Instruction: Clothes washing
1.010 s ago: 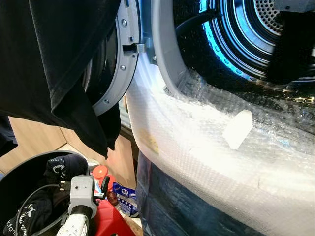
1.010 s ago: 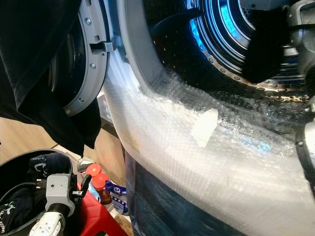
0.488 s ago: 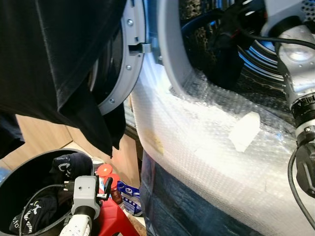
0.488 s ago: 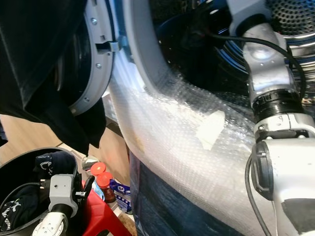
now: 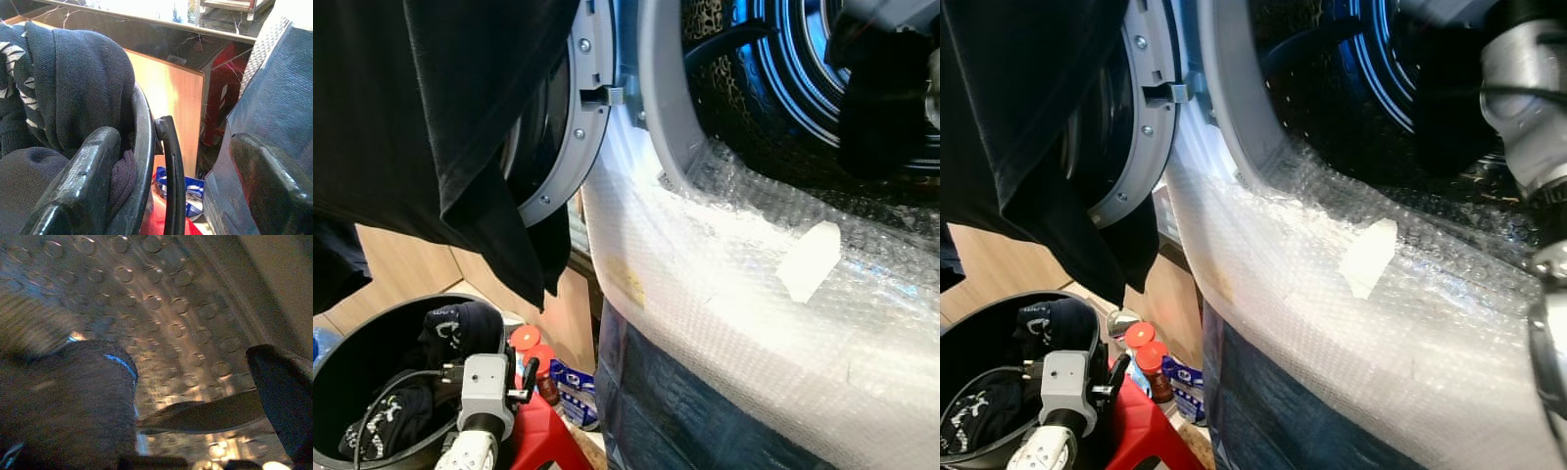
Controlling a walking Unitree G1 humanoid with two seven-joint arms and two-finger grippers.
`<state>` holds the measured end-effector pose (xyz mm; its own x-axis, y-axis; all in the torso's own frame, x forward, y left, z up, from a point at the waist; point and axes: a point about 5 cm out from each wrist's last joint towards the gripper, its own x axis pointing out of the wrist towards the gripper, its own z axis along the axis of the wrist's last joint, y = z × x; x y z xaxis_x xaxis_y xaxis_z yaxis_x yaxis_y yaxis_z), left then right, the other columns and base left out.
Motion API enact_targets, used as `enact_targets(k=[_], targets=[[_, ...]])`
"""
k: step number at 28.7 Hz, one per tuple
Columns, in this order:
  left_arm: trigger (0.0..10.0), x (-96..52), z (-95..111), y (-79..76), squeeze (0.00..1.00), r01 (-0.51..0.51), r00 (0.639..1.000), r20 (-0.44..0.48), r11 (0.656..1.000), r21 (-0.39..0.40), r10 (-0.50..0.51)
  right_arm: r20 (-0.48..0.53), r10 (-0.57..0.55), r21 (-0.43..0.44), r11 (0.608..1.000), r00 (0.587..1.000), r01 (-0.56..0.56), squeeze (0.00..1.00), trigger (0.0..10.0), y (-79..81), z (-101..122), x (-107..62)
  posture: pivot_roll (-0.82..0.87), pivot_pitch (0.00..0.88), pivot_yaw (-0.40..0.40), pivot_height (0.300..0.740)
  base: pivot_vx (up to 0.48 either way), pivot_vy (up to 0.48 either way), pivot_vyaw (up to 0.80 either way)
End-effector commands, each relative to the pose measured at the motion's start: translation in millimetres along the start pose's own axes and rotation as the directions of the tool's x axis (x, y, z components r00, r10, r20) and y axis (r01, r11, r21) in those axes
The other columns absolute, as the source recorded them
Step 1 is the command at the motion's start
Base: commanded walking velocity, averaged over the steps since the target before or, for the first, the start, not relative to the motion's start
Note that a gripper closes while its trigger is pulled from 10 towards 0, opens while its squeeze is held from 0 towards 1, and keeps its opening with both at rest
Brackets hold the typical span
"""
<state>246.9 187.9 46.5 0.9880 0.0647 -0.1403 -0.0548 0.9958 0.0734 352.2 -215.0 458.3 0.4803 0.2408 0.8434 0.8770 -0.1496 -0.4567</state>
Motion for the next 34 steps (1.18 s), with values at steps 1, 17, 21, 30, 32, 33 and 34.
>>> enact_targets(k=[1,17,21,30,32,33,34], targets=[[10.0,-1.9,-7.1,-2.3,0.00,0.013,0.999,-0.039,1.000,0.010,-0.013,0.000,-0.032,-0.081,0.996,0.999,0.032,0.00,10.0,-7.1,-6.1,0.5,0.12,0.000,0.009,0.740,0.000,0.000,0.00],[10.0,-3.3,-8.1,-2.8,0.00,0.023,0.999,-0.041,1.000,0.006,-0.023,-0.073,0.342,0.994,-0.051,0.937,0.096,0.00,10.0,13.0,20.1,-10.9,0.12,0.000,0.010,0.740,0.000,0.000,0.00],[10.0,-3.5,-8.1,-3.5,0.00,0.028,0.999,-0.040,1.000,0.004,-0.028,0.044,0.324,0.957,-0.286,0.945,0.054,0.00,10.0,6.6,37.6,-12.1,0.12,0.000,0.013,0.740,0.000,0.000,0.00],[10.0,-5.1,-9.2,-4.5,0.00,0.033,0.999,-0.039,0.999,-0.006,-0.033,0.164,0.175,0.839,-0.542,0.971,-0.044,0.00,10.0,-27.7,45.3,-20.5,0.12,0.000,0.005,0.740,0.000,0.000,0.00],[10.0,-6.1,-10.3,-5.6,0.00,0.037,0.998,-0.042,0.999,-0.007,-0.038,0.194,0.165,0.831,-0.551,0.967,-0.073,0.00,10.0,-29.2,44.8,-27.6,0.12,0.000,0.004,0.740,0.000,0.000,0.00],[10.0,-6.1,-10.3,-5.6,0.00,0.037,0.998,-0.042,0.999,-0.007,-0.038,0.194,0.165,0.831,-0.551,0.967,-0.073,0.00,10.0,-29.2,44.8,-27.6,0.12,0.000,0.004,0.740,0.000,0.000,0.00],[10.0,-6.2,-10.6,-6.2,0.00,0.041,0.998,-0.043,0.999,-0.007,-0.042,0.187,0.205,0.837,-0.545,0.961,-0.047,0.00,10.0,-25.1,44.2,-31.1,0.12,0.000,0.004,0.740,0.000,0.000,0.00]])
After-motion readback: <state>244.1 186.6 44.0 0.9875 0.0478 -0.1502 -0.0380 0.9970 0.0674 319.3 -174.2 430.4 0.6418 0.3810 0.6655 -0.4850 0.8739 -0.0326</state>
